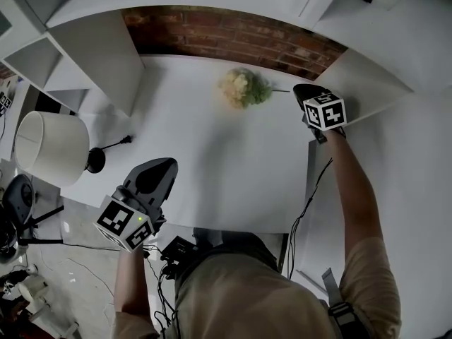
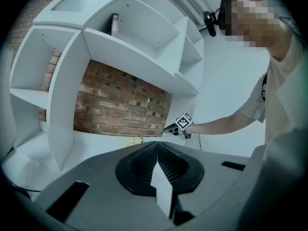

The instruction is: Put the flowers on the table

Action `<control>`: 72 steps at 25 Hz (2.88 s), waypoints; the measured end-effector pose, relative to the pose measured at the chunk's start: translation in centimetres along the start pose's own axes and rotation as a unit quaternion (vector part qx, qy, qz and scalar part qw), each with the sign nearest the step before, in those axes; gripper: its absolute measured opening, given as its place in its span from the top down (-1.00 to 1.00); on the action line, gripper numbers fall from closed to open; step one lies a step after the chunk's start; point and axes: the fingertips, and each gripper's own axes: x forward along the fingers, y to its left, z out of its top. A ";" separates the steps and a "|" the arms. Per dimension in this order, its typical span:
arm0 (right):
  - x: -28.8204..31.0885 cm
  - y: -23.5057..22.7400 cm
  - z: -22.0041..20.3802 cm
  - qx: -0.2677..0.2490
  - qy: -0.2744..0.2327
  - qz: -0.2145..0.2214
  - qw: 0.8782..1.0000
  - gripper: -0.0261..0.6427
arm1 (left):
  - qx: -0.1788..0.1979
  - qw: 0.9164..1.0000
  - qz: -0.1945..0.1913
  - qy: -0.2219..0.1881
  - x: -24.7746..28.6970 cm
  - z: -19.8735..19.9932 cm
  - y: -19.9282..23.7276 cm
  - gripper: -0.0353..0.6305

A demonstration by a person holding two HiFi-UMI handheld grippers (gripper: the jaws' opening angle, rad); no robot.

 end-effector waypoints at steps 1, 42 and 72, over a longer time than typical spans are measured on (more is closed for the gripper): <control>-0.3 0.2 0.1 -0.002 0.001 0.000 1.000 0.83 | 0.001 1.000 -0.002 -0.002 0.0 0.1 -0.1 0.86; -16.1 30.0 6.4 0.172 -0.214 0.217 0.937 0.85 | 0.091 0.994 -0.004 -0.054 -4.8 1.0 -3.8 0.87; -25.7 38.1 4.2 0.181 -0.229 0.234 0.927 0.85 | 0.072 0.991 -0.092 -0.060 -9.8 -0.7 -9.2 0.87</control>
